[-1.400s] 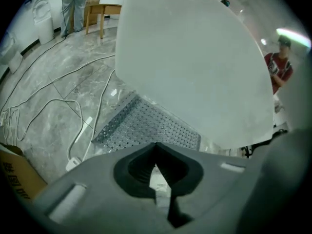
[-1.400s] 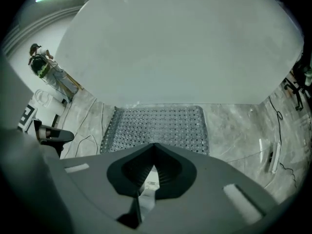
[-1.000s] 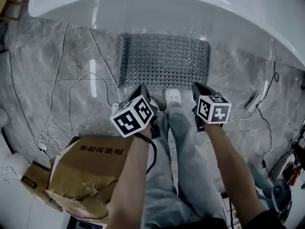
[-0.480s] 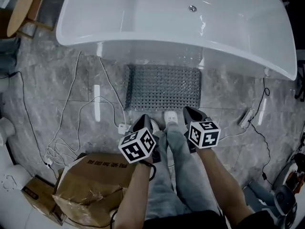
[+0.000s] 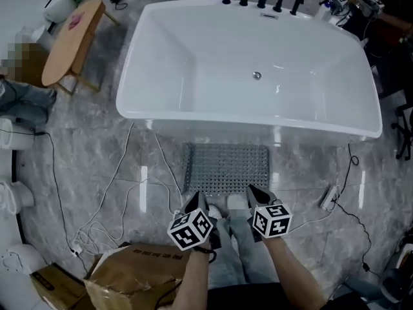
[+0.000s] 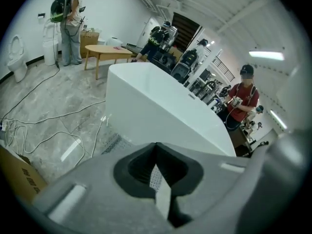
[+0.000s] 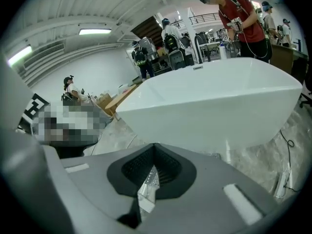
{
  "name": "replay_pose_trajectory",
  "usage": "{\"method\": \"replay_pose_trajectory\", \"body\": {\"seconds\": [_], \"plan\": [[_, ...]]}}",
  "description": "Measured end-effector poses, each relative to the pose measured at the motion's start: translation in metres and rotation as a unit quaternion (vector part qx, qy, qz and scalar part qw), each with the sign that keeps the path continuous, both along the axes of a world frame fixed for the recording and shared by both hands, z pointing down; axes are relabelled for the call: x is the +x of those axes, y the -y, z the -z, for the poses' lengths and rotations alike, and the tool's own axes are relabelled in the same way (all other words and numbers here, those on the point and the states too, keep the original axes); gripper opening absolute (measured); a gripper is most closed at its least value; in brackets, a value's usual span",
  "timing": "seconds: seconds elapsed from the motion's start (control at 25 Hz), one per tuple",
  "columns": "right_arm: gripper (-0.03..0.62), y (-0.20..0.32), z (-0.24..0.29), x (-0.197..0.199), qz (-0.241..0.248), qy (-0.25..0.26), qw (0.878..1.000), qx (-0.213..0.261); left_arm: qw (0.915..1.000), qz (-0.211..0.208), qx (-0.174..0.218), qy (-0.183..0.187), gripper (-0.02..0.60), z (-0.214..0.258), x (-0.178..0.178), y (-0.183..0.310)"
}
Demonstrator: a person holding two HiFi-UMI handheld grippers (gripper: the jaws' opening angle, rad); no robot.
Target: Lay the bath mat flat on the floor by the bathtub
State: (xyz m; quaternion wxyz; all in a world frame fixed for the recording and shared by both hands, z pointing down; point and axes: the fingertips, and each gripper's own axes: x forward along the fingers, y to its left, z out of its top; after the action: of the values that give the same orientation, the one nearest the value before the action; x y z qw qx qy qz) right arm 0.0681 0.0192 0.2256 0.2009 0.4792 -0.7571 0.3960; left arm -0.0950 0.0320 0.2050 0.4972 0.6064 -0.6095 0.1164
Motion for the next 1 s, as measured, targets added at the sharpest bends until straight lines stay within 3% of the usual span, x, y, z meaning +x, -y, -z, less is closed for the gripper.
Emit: {"method": "replay_pose_trajectory", "body": {"seconds": [0.36,0.48,0.84,1.0], "plan": [[0.007,0.028,0.11,0.003,-0.02,0.022,0.995,0.092,0.9969,-0.023,0.068,0.031,0.005,0.108,0.002,0.026],[0.007,0.034,0.146,0.002,-0.027,0.041,0.991,0.124,0.9945,-0.018,0.101,0.021,0.005,0.142,0.001,0.028],[0.006,0.076,0.289,0.026,-0.029,0.081,0.962,0.259,0.972,-0.055,0.225,0.039,0.005,0.262,0.028,0.065],[0.007,0.082,0.328,0.024,-0.024,0.092,0.953,0.287,0.9667,-0.056,0.241,0.064,0.005,0.294,0.018,0.073]]}}
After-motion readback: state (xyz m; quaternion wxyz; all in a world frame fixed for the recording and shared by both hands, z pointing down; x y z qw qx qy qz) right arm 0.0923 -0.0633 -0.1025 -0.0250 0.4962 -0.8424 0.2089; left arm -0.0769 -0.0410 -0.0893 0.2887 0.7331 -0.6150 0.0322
